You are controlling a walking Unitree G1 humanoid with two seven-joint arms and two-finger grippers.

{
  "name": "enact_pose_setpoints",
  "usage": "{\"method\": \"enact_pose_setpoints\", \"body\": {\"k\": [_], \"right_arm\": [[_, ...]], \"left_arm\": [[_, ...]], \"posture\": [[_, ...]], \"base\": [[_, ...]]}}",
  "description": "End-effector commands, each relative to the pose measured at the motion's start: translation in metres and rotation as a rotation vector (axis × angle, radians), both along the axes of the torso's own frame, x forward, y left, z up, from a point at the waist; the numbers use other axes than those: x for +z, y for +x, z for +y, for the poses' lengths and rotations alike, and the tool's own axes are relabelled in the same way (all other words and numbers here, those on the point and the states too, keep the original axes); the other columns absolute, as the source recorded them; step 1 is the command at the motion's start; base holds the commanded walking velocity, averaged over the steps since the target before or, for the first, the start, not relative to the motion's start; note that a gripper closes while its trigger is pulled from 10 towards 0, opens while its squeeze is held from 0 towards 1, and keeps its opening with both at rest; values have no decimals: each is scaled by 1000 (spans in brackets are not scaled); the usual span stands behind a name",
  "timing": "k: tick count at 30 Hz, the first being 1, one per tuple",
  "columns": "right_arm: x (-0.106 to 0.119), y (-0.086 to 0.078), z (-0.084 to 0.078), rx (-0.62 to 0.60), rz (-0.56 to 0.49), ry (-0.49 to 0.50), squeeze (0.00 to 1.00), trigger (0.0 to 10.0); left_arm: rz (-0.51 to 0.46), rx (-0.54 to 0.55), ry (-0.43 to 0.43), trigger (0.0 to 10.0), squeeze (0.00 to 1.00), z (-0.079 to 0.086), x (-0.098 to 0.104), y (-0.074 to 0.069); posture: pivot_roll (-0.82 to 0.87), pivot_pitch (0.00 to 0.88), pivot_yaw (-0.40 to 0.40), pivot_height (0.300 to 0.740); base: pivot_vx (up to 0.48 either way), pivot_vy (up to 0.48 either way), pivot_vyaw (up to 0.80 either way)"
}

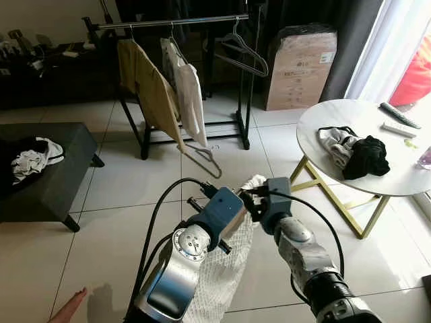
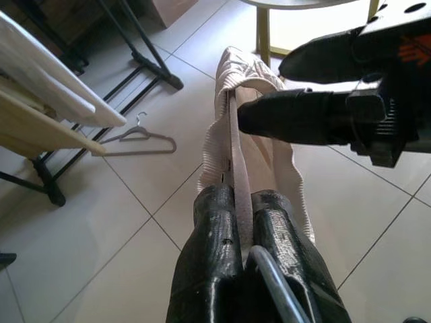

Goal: Hang hanger

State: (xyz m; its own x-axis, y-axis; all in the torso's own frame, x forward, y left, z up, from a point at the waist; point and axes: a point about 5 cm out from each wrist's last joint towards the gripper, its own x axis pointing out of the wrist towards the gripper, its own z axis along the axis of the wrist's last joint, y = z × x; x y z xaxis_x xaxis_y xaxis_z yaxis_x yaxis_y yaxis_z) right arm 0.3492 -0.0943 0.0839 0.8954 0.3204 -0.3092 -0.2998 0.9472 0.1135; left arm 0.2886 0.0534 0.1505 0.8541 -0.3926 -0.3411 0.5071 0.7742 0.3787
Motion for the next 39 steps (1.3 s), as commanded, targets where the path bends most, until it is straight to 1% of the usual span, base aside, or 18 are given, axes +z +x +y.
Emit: {"method": "enact_pose_setpoints", "body": {"k": [1,2,4,6,7,13,19,22,25,26,27,30,33,36,39], "right_arm": [[-6,-4,8,52,36,-15,0,10000],[-7,-5,9,68,36,-36,0,10000],[-9,-5,10,72,44,-44,0,10000],[-8,-4,8,58,37,-50,0,10000],[-7,-3,6,47,26,-73,0,10000],[-4,3,0,-8,-3,-136,0,10000],[-1,6,-1,-30,-26,-159,0,10000],[3,9,0,-48,-56,-140,0,10000],[3,9,2,-42,-56,-144,0,10000],[2,9,3,-33,-55,-153,0,10000],[0,8,4,-13,-57,-190,0,10000],[-2,8,4,-17,-54,-218,0,10000],[-2,8,5,-24,-51,-222,0,10000],[-5,8,9,2,-40,-249,0,10000],[-6,8,8,-8,-36,-254,0,10000]], "left_arm": [[-37,-26,-22,10000,0,-5,11,-2],[-37,-26,-21,10000,0,-5,10,-2],[-37,-24,-22,10000,0,-5,10,-2],[-38,-21,-23,10000,0,-5,11,-2],[-39,-19,-23,10000,0,-5,11,-2],[-43,-14,-24,10000,0,-5,12,-1],[-42,-15,-24,10000,0,-5,12,-1],[-42,-15,-25,10000,0,-5,12,-1],[-42,-16,-26,10000,0,-6,13,0],[-42,-16,-26,10000,0,-6,13,-1],[-42,-17,-26,10000,0,-6,13,-1],[-44,-16,-27,10000,0,-6,14,-1],[-45,-16,-28,10000,0,-6,14,-1],[-44,-20,-26,10000,0,-6,14,-1],[-42,-24,-28,10000,0,-7,14,-1]], "posture": [[-25,164,13,740],[-25,166,12,740],[-24,165,12,740],[-22,166,12,740],[-22,165,12,740],[-16,167,11,740],[-14,167,11,740],[-13,167,10,740],[-11,166,9,740],[-11,166,9,740],[-8,167,10,740],[-6,166,10,740],[-5,167,10,740],[-5,165,9,740],[-2,165,10,740]], "base": [[0,0,0],[0,0,0],[0,0,0],[0,0,0],[0,0,0],[0,0,0],[0,0,0],[0,0,0],[0,0,0],[0,0,0],[0,0,0],[0,0,0],[0,0,0],[0,0,0],[0,0,0]]}}
